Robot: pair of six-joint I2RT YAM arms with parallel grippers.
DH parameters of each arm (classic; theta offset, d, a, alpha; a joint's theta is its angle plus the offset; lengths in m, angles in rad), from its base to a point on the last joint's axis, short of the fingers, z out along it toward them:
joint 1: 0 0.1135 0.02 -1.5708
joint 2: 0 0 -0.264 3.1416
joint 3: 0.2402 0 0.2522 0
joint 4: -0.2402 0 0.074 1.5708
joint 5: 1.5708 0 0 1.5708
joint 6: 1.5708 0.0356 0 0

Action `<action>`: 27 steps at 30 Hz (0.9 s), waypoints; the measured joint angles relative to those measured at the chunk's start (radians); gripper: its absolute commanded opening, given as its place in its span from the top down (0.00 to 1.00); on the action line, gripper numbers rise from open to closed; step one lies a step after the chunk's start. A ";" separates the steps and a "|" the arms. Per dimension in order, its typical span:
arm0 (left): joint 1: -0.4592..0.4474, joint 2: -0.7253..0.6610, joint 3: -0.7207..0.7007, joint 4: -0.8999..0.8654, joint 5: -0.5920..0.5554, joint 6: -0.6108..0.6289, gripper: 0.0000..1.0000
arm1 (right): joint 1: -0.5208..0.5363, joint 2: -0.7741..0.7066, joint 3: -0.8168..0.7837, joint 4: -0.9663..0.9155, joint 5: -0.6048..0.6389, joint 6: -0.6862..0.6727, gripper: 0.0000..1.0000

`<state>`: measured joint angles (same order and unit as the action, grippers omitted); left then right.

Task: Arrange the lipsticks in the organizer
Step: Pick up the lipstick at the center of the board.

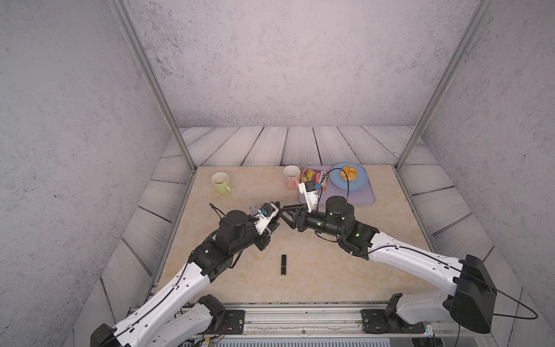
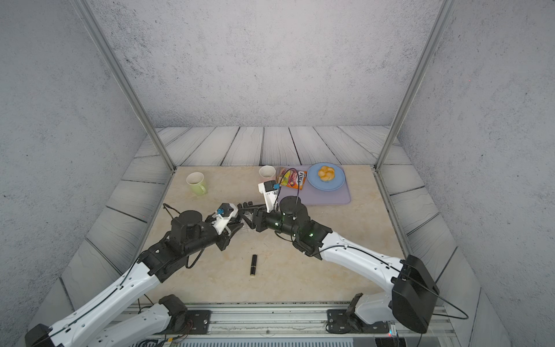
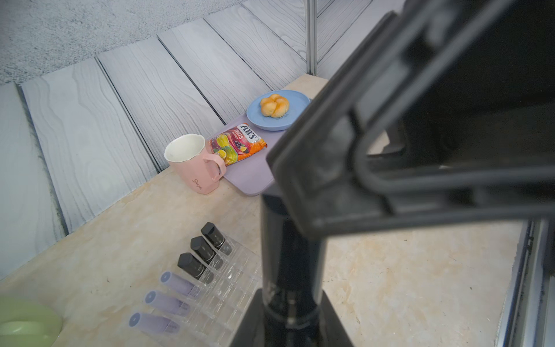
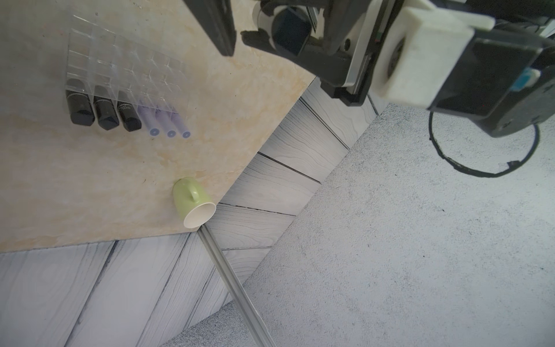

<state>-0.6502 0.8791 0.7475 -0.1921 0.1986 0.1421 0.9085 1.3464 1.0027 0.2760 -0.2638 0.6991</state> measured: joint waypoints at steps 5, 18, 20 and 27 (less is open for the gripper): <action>0.000 0.009 0.003 0.000 -0.019 -0.004 1.00 | 0.009 0.032 0.037 -0.065 0.006 0.000 0.64; -0.003 0.024 0.009 -0.015 -0.067 -0.008 0.97 | 0.012 0.078 0.091 -0.145 0.031 0.006 0.84; -0.003 0.025 0.009 -0.021 -0.076 -0.008 0.95 | 0.013 0.086 0.094 -0.144 0.031 0.008 0.85; -0.003 0.025 0.011 -0.026 -0.094 -0.011 1.00 | 0.012 0.105 0.110 -0.138 0.042 0.026 0.70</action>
<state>-0.6533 0.9039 0.7586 -0.2180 0.1043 0.1310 0.9207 1.4517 1.1126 0.1383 -0.2218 0.7250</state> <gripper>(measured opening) 0.235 0.315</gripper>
